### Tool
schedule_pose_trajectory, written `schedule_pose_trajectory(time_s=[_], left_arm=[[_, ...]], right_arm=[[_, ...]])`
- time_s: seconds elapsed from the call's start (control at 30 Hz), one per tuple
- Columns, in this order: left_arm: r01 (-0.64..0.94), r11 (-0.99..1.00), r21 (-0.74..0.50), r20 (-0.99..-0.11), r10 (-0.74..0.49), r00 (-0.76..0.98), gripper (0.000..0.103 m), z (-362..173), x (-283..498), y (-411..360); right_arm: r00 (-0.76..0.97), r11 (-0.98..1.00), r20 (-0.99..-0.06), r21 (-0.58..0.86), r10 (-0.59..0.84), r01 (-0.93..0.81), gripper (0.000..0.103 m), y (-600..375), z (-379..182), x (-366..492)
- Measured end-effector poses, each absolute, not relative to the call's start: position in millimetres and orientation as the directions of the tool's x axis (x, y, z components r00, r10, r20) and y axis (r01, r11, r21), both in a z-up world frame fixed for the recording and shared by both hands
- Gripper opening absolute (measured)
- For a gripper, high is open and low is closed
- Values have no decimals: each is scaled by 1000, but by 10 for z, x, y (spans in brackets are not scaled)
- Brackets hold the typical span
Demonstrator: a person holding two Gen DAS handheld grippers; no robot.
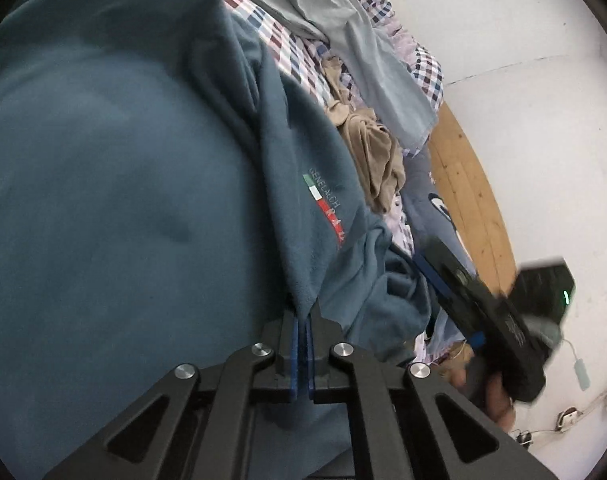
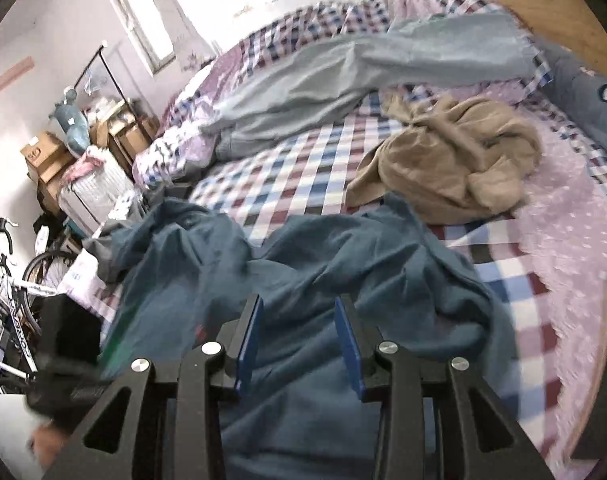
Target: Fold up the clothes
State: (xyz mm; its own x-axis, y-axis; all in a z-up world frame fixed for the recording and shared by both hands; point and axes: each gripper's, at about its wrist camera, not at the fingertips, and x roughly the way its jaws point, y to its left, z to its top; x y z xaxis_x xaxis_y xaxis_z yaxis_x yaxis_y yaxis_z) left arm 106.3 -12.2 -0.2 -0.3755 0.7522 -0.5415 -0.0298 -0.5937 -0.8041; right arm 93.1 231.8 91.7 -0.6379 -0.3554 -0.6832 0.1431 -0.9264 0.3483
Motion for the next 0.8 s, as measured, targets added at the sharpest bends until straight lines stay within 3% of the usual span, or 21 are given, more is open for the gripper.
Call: schedule_pose_trajectory(time_s=[0.23, 0.53, 0.63, 0.7, 0.8], left_arm=[[-24, -606, -795, -562, 751, -347, 2, -58, 1089, -140], [-45, -615, -787, -550, 734, -397, 10, 116, 1001, -385], [-57, -629, -775, -536, 703, -468, 26, 254, 950, -561], [-64, -640, -766, -521, 676, -522, 46, 343, 892, -676], [-56, -659, -750, -499, 620, -606, 64, 444, 794, -867]], right_arm=[[-596, -931, -727, 347, -342, 110, 40, 2248, 609, 639], [-645, -974, -730, 172, -228, 150, 40, 2339, 886, 348], [-606, -960, -757, 98, -244, 264, 40, 2176, 951, 149], [-558, -932, -783, 74, -275, 356, 40, 2027, 955, -3], [-485, -874, -824, 27, -294, 485, 40, 1799, 915, -199]])
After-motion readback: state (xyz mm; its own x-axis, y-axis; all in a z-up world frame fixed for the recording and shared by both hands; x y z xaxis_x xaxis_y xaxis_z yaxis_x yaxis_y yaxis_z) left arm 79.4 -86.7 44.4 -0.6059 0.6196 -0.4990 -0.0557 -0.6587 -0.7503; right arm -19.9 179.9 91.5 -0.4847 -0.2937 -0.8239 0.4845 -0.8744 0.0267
